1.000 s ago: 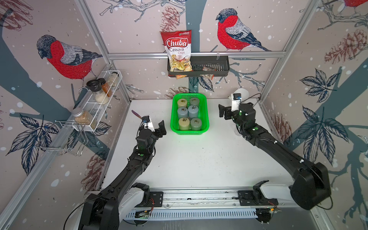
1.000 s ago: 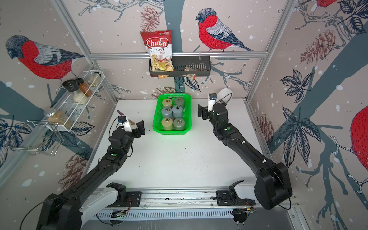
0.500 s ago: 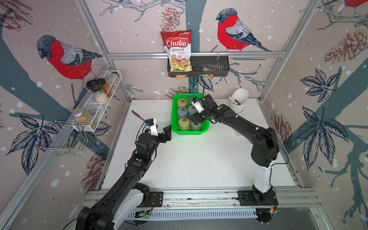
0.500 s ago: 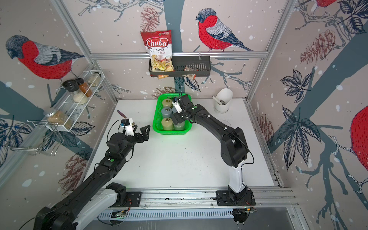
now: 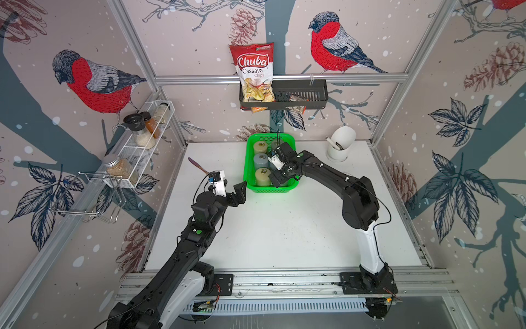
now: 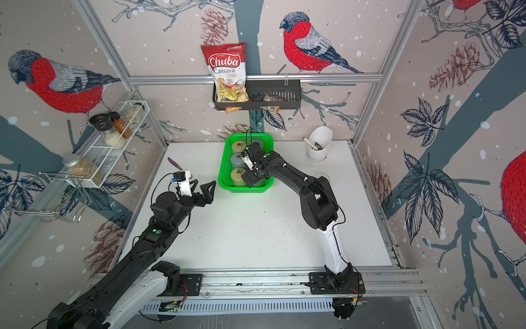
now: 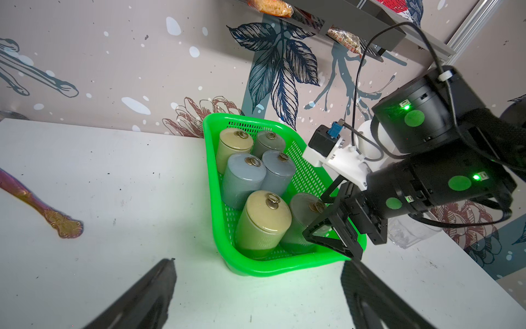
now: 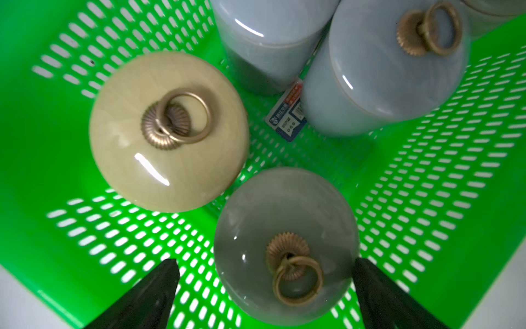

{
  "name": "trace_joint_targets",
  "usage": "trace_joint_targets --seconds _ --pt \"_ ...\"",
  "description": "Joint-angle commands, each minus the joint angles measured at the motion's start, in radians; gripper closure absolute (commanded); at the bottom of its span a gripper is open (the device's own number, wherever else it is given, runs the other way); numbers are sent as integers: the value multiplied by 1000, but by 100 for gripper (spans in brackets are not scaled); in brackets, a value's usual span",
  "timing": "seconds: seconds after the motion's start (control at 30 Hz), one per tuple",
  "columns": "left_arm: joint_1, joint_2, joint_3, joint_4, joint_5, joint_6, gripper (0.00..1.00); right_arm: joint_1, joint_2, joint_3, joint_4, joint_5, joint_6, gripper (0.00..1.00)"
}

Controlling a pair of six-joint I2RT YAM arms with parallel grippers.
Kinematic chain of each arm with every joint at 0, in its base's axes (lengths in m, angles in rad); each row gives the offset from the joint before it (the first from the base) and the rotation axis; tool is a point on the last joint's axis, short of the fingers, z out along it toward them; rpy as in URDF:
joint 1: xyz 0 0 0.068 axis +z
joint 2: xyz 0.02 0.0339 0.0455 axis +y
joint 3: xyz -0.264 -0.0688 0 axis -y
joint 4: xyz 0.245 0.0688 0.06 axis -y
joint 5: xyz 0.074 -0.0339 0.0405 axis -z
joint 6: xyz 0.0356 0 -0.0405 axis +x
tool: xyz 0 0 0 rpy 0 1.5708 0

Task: Take the tea canister out of the basket
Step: Pick up the tea canister from the basket.

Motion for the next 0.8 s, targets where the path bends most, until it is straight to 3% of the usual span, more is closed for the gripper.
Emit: trace_joint_targets --seconds 0.0,0.63,0.77 --pt "-3 7 13 5 35 9 5 -7 18 8 -21 -18 -7 0" --pt "-13 20 55 -34 51 31 6 -20 128 129 -75 -19 -10 0" --pt "-13 15 60 -47 49 33 6 -21 135 135 -82 -21 -9 5"
